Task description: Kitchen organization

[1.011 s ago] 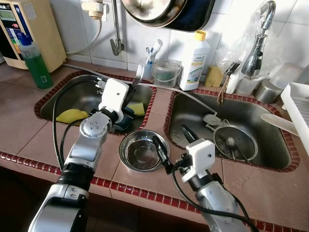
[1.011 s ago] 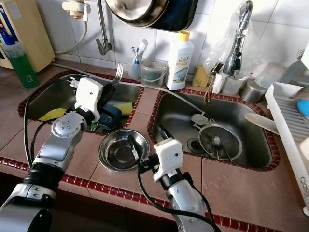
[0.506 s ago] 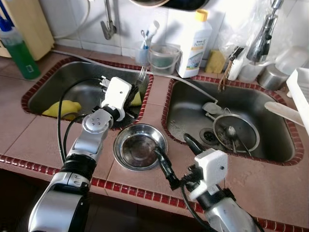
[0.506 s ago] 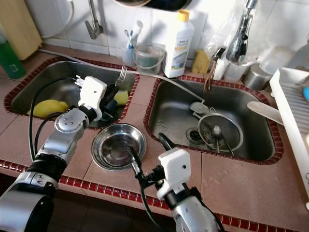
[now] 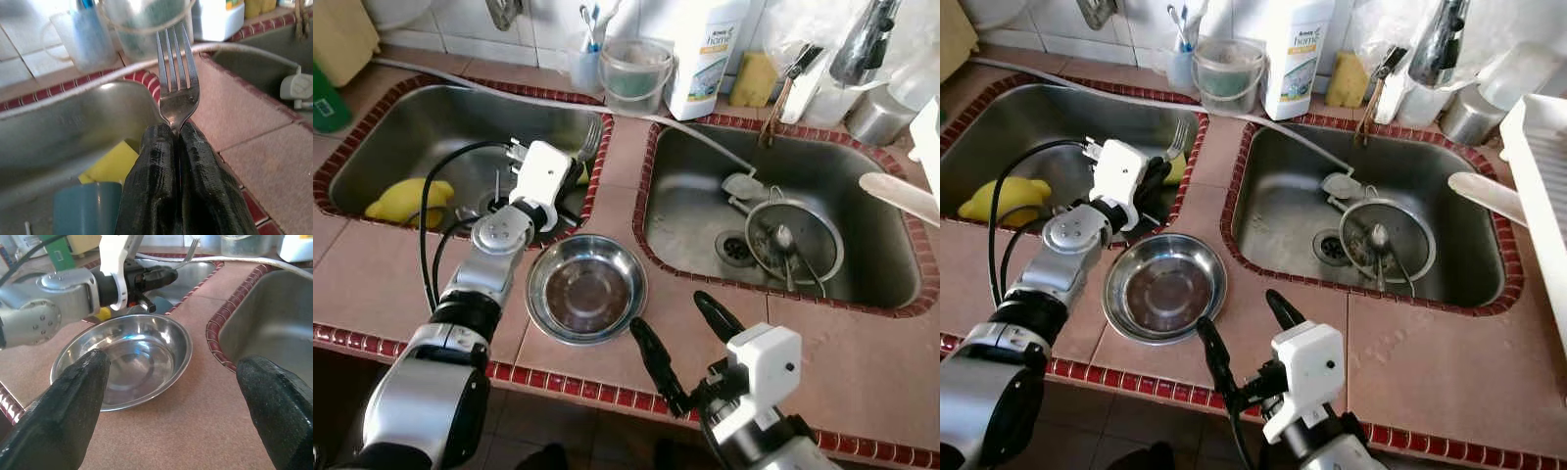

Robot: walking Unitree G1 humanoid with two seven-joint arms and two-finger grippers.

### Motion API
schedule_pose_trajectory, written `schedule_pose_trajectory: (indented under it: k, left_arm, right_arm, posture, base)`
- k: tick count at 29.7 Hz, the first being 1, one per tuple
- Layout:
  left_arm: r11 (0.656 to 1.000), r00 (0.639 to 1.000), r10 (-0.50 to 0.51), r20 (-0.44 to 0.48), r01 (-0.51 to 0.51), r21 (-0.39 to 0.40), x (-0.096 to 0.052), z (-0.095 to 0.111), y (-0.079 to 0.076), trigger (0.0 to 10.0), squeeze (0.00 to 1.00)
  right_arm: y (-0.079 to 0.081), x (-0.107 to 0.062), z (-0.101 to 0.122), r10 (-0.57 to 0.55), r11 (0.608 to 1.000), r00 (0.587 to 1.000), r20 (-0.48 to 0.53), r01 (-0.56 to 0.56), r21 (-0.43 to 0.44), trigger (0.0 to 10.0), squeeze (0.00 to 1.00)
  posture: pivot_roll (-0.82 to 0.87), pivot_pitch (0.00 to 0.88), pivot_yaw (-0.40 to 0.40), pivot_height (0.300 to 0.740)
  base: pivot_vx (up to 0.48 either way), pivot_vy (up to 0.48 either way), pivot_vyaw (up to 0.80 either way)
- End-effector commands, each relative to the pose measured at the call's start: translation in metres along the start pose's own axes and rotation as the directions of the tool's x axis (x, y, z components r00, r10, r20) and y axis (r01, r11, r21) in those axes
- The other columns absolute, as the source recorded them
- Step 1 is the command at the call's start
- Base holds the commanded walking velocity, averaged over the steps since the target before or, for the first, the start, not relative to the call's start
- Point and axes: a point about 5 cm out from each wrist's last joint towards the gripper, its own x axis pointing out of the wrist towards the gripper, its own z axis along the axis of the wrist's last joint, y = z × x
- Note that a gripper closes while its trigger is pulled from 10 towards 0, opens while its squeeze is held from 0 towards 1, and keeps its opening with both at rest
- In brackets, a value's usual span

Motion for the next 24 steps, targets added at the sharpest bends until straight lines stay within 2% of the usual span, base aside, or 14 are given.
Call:
schedule_pose_trajectory:
  k: [1, 12, 16, 24]
  left_arm:
    - [1.0, 1.0, 0.001, -0.002, -0.001, 0.026, 0.0, 0.001, 0.003, 10.0, 0.0]
    - [0.997, 0.998, 0.053, -0.015, -0.052, 0.058, -0.001, 0.004, 0.021, 10.0, 0.0]
    - [0.992, 0.996, 0.086, -0.015, -0.084, 0.094, -0.004, 0.005, 0.032, 10.0, 0.0]
    - [0.989, 0.993, 0.113, -0.034, -0.109, 0.1, -0.006, 0.003, 0.038, 10.0, 0.0]
  right_arm:
    - [0.002, -0.005, 0.003, 0.001, 1.0, 1.0, -0.012, -0.001, 0.012, 10.0, 0.0]
    - [0.004, -0.012, 0.007, -0.005, 0.999, 1.0, -0.022, 0.006, 0.032, 10.0, 0.0]
    - [-0.005, -0.017, 0.013, -0.042, 0.999, 0.999, -0.012, 0.042, 0.021, 10.0, 0.0]
    - [-0.005, -0.018, 0.02, -0.045, 0.999, 0.999, 0.007, 0.045, 0.007, 10.0, 0.0]
  posture:
    - [-0.37, 0.313, -0.023, 0.732]
    - [-0.36, 0.317, -0.018, 0.732]
    - [-0.36, 0.322, -0.02, 0.732]
    - [-0.36, 0.327, -0.021, 0.732]
  base:
    - [0.0, 0.0, 0.0]
    - [0.0, 0.0, 0.0]
    - [0.0, 0.0, 0.0]
    - [0.0, 0.0, 0.0]
